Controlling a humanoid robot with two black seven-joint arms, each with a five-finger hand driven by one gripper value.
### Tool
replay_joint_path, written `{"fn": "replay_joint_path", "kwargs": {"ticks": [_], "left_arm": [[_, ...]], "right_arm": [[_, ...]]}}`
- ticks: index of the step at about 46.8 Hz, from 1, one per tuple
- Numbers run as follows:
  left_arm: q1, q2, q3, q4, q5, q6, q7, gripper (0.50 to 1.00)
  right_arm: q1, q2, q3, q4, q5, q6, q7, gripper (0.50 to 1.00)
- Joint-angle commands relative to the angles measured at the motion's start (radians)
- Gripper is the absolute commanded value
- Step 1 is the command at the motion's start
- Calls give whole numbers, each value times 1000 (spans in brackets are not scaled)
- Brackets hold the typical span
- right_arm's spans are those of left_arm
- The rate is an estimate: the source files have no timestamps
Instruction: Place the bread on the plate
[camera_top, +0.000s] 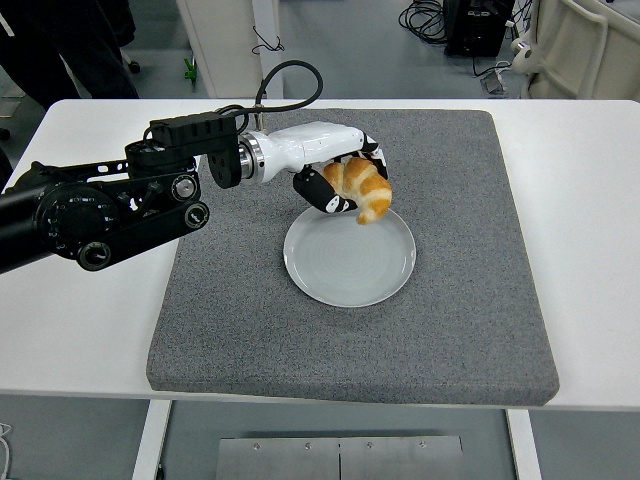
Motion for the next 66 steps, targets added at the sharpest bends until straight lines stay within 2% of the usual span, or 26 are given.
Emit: {"fn": "replay_joint_path", "kwargs": {"ticks": [1,15,33,41,46,53,66], "left_arm": [[12,0,5,0,1,2,1,500],[58,0,5,0,58,33,-1,500],[94,-37,8,2,104,87,2,500],[109,-38,10,2,110,88,2,500],[118,-43,45,2,111,93,2,500],[118,-44,83,3,111,134,2,500],[127,-44,91,5,110,148,2,500]], "right_arm": [[0,0,0,0,0,0,0,1000],[0,0,0,0,0,0,0,1000],[0,0,0,0,0,0,0,1000],[0,0,0,0,0,0,0,1000],[0,0,0,0,0,0,0,1000],[0,0,0,0,0,0,0,1000],[0,0,0,0,0,0,0,1000]]}}
